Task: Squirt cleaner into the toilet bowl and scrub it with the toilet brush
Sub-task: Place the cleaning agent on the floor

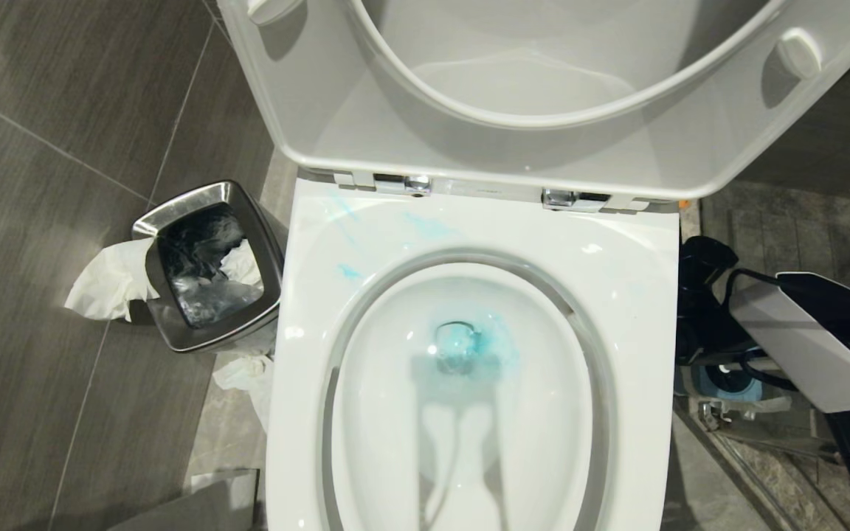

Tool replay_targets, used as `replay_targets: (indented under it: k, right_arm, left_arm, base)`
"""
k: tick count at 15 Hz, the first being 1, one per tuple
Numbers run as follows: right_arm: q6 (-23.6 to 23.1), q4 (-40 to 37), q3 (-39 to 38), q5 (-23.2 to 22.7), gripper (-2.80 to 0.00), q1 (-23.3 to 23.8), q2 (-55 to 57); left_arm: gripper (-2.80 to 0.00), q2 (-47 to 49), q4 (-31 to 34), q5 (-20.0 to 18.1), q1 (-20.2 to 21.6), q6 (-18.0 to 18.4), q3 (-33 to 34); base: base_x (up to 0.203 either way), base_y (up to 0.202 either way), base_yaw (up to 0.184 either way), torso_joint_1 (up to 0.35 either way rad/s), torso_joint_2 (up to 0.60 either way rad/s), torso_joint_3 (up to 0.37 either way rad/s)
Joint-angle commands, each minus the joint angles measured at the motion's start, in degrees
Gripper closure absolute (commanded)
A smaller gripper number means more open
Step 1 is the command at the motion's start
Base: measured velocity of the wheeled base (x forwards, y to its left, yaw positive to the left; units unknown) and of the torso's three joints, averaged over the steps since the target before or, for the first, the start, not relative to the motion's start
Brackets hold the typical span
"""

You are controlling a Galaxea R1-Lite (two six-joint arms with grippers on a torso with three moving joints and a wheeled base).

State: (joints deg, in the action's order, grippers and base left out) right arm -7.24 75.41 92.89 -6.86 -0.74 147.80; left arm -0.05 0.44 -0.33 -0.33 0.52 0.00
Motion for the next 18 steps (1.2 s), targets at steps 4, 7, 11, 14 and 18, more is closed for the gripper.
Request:
replay_targets:
  k: [4,7,11,14,18]
  right_arm:
    - [-0.1,0.7,-6.0,-0.1,-2.8,-0.1,-3.3]
    - [-0.1,2.3,-14.5,-0.2,-2.8,-0.1,-6.7]
    - [-0.2,4.8,-23.7,-0.2,-2.8,-0.1,-12.1]
    - [-0.3,6.7,-30.9,0.2,-2.8,-0.1,-15.6]
    - [-0.2,7.8,-45.1,0.4,-2.8,0.1,-26.7]
  left_arm:
    - [0.0,0.0,0.0,0.0,0.0,0.0,0.1]
    - [0.0,0.0,0.0,0.0,0.0,0.0,0.1]
    - [0.0,0.0,0.0,0.0,0.0,-0.2,0.1]
    - [0.0,0.0,0.0,-0.1,0.0,-0.3,0.1]
    - [0.0,0.0,0.0,-0.1,0.0,-0.3,0.1]
  base:
    - [0.0,0.0,0.0,0.0,0.0,0.0]
    - [0.0,0.0,0.0,0.0,0.0,0.0]
    - [0.0,0.0,0.0,0.0,0.0,0.0]
    - [0.0,0.0,0.0,0.0,0.0,0.0]
    - [0.0,0.0,0.0,0.0,0.0,0.0]
